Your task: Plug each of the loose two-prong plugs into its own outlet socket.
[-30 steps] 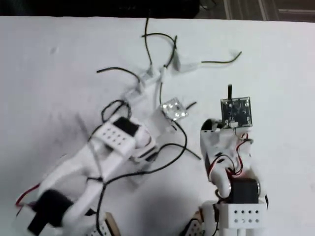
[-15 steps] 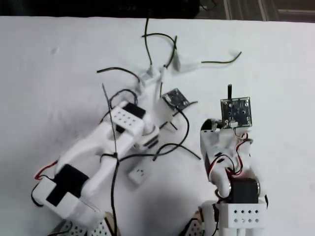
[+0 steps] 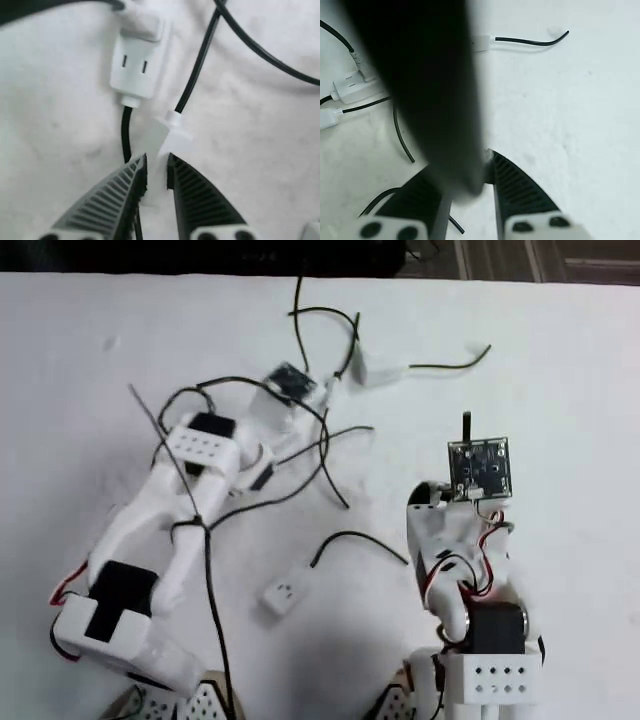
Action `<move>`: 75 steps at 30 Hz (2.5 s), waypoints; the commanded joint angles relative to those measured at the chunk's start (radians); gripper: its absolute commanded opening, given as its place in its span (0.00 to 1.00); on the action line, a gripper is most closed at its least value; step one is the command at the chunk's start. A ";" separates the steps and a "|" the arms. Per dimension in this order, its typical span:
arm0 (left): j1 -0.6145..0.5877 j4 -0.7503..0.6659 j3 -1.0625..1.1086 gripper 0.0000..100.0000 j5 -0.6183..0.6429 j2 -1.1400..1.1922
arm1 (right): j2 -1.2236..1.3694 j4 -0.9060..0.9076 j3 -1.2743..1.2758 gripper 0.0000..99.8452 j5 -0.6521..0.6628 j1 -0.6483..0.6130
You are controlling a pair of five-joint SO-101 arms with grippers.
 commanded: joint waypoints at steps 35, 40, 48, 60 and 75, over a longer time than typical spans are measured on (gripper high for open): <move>-0.122 0.186 -0.333 0.28 -0.232 0.245 | 0.004 -0.022 0.005 0.02 0.009 0.002; -0.101 0.180 -0.331 0.17 -0.233 0.251 | 0.004 -0.022 0.005 0.02 0.009 0.001; -0.004 0.321 -0.322 0.06 -0.227 0.225 | 0.004 -0.022 0.005 0.02 0.009 0.001; -0.047 0.216 -0.249 0.06 -0.187 0.228 | 0.004 -0.019 0.005 0.02 0.009 0.001; -0.170 0.311 -0.493 0.19 -0.178 0.343 | 0.004 -0.021 0.005 0.02 0.009 0.001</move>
